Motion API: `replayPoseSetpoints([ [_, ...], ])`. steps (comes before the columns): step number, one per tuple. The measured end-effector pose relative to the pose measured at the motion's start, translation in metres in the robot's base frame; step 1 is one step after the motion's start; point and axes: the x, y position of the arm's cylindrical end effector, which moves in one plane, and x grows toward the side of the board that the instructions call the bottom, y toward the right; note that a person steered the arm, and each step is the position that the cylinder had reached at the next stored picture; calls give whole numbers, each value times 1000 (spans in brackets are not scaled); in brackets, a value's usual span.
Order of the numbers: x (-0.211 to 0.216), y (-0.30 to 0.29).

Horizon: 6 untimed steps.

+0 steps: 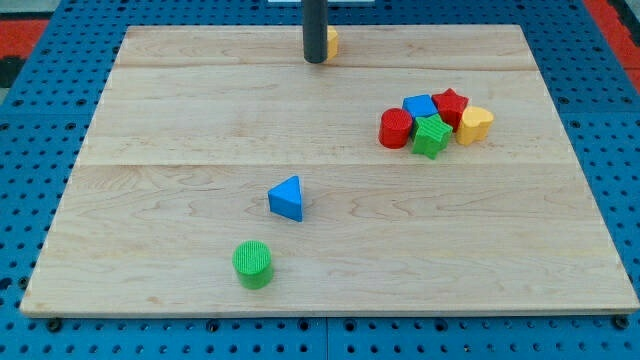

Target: Slide the triangle parallel to the left of the red circle

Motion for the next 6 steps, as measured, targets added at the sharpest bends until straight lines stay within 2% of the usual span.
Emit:
replayPoseSetpoints([
  [1, 87, 26],
  [2, 192, 46],
  [3, 263, 38],
  [4, 263, 10],
  [5, 233, -14],
  [6, 247, -27],
])
